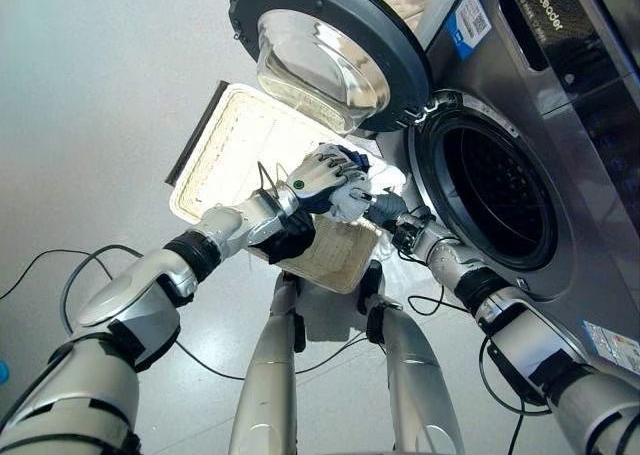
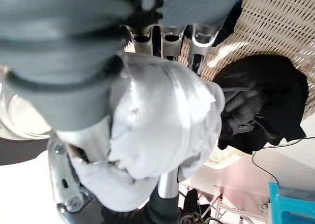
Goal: Put the clothes into the washing machine.
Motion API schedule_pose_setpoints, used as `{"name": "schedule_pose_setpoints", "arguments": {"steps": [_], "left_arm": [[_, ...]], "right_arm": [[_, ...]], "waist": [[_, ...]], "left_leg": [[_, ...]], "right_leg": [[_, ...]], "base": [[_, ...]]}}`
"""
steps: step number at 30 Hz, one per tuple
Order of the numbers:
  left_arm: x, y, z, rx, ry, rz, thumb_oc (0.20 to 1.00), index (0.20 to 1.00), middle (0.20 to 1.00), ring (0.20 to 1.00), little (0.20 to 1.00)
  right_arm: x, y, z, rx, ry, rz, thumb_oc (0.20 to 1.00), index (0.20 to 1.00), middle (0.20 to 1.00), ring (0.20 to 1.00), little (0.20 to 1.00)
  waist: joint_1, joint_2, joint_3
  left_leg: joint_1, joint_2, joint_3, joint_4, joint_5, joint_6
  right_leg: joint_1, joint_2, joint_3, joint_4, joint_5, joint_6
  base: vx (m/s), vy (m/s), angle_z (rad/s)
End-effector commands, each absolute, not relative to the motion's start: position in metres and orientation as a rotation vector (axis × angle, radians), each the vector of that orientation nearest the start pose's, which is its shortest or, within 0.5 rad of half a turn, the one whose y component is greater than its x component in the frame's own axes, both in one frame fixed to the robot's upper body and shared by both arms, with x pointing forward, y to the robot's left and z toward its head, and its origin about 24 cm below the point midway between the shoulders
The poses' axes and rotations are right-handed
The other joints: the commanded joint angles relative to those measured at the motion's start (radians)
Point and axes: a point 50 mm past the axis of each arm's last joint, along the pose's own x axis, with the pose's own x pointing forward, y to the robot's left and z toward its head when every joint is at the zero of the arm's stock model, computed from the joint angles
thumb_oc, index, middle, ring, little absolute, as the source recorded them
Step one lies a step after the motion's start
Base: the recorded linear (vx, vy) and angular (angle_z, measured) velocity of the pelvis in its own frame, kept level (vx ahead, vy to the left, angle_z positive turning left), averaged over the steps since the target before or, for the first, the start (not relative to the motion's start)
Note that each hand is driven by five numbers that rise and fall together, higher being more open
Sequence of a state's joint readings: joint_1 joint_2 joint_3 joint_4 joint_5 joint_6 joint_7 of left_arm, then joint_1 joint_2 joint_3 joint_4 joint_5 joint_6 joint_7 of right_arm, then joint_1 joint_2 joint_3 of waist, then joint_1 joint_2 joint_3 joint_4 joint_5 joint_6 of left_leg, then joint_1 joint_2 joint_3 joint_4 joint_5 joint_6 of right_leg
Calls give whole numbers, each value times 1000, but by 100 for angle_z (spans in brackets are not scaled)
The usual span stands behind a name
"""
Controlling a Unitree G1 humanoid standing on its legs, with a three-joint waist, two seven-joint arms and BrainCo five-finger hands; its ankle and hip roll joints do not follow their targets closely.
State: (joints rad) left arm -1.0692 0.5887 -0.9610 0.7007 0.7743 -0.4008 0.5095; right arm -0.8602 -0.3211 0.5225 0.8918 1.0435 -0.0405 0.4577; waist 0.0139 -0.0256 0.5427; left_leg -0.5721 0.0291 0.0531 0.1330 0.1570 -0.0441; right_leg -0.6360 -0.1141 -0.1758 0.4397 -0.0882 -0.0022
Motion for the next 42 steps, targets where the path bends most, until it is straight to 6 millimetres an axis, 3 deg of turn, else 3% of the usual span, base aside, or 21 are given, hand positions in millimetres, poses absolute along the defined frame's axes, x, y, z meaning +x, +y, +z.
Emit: {"name": "schedule_pose_setpoints", "arguments": {"steps": [1, 2, 3, 4, 5, 6, 7, 12, 17, 23, 24, 28, 36, 42], "left_arm": [[355, 43, 192, 1455, -1238, -440, 200, 200, 200, 200, 200], [355, 43, 192, 1455, -1235, -440, 200, 200, 200, 200, 200], [355, 43, 191, 1457, -1228, -439, 507, 507, 507, 507, 507], [356, 44, 191, 1457, -1229, -437, 564, 564, 564, 564, 564], [356, 44, 191, 1456, -1228, -436, 740, 740, 740, 740, 740], [356, 44, 191, 1456, -1228, -436, 740, 740, 740, 740, 740], [358, 46, 194, 1453, -1214, -409, 1000, 1000, 1000, 1000, 1000], [362, 50, 196, 1435, -1190, -340, 1000, 1000, 1000, 1000, 1000], [372, 69, 199, 1406, -1113, -200, 1000, 1000, 1000, 1000, 1000], [384, 97, 198, 1296, -960, -8, 1000, 1000, 1000, 1000, 1000], [387, 111, 195, 1251, -902, 59, 1000, 1000, 1000, 1000, 1000], [389, 126, 191, 1194, -838, 137, 1000, 1000, 1000, 1000, 1000], [390, 166, 186, 949, -688, 339, 1000, 1000, 1000, 1000, 1000], [385, 186, 165, 504, -511, 451, 1000, 1000, 1000, 1000, 1000]], "right_arm": [[382, -76, 137, 479, -47, 756, 200, 200, 200, 200, 200], [382, -76, 137, 482, -49, 751, 200, 200, 200, 200, 200], [382, -76, 138, 496, -57, 741, 200, 200, 200, 200, 200], [382, -76, 138, 501, -60, 739, 200, 200, 200, 200, 200], [382, -77, 138, 507, -63, 736, 200, 200, 200, 200, 200], [382, -77, 138, 507, -63, 736, 200, 200, 200, 200, 200], [384, -80, 140, 539, -83, 714, 200, 200, 200, 200, 200], [386, -87, 142, 573, -108, 663, 200, 200, 200, 200, 200], [391, -104, 140, 612, -141, 550, 200, 200, 200, 200, 200], [393, -135, 127, 693, -164, 362, 200, 200, 200, 200, 200], [391, -145, 116, 734, -151, 324, 200, 200, 200, 200, 200], [389, -153, 107, 759, -138, 290, 200, 200, 200, 200, 200], [381, -183, 91, 870, -188, 183, 200, 200, 200, 200, 200], [376, -212, 93, 1209, -417, -32, 200, 200, 200, 200, 200]], "waist": [[-16, 45, -23], [-16, 46, -23], [-18, 47, -23], [-18, 48, -23], [-18, 48, -23], [-18, 48, -23], [-21, 51, -23], [-25, 56, -23], [-32, 62, -23], [-44, 74, -23], [-46, 78, -23], [-50, 82, -23], [-60, 107, -23], [-69, 132, -23]], "left_leg": [[6, -79, 32, 47, -102, -10], [6, -79, 33, 47, -102, -10], [8, -78, 36, 44, -102, -9], [9, -78, 36, 43, -102, -10], [9, -78, 37, 43, -102, -10], [9, -78, 37, 43, -102, -10], [2, -79, 41, 44, -100, -10], [-10, -79, 44, 43, -97, -11], [-26, -73, 58, 32, -88, -15], [-48, -66, 73, 29, -81, -22], [-51, -64, 75, 30, -80, -24], [-53, -62, 80, 27, -78, -26], [-25, -61, 94, 2, -69, -34], [-7, -68, 102, -2, -68, -36]], "right_leg": [[17, 14, 2, -161, 151, 121], [18, 14, 2, -162, 151, 121], [18, 15, 3, -165, 153, 121], [18, 15, 3, -166, 153, 121], [18, 15, 4, -166, 153, 121], [18, 15, 4, -166, 153, 121], [12, 15, 5, -165, 154, 122], [-1, 16, 3, -165, 157, 122], [-24, 23, 2, -167, 162, 124], [-49, 31, 3, -159, 158, 120], [-52, 33, 5, -156, 155, 118], [-57, 36, 5, -152, 151, 115], [-40, 38, 16, -154, 137, 104], [-33, 37, 19, -140, 119, 99]], "base": [[0, 0, 0], [0, 0, 0], [0, 0, 0], [0, 0, 0], [0, 0, 0], [0, 0, 0], [0, 0, 0], [-8, -10, -1], [-33, -14, -10], [-31, -8, -8], [-34, -23, -13], [-18, -10, -15], [-2, 33, -10], [15, 38, -5]]}}
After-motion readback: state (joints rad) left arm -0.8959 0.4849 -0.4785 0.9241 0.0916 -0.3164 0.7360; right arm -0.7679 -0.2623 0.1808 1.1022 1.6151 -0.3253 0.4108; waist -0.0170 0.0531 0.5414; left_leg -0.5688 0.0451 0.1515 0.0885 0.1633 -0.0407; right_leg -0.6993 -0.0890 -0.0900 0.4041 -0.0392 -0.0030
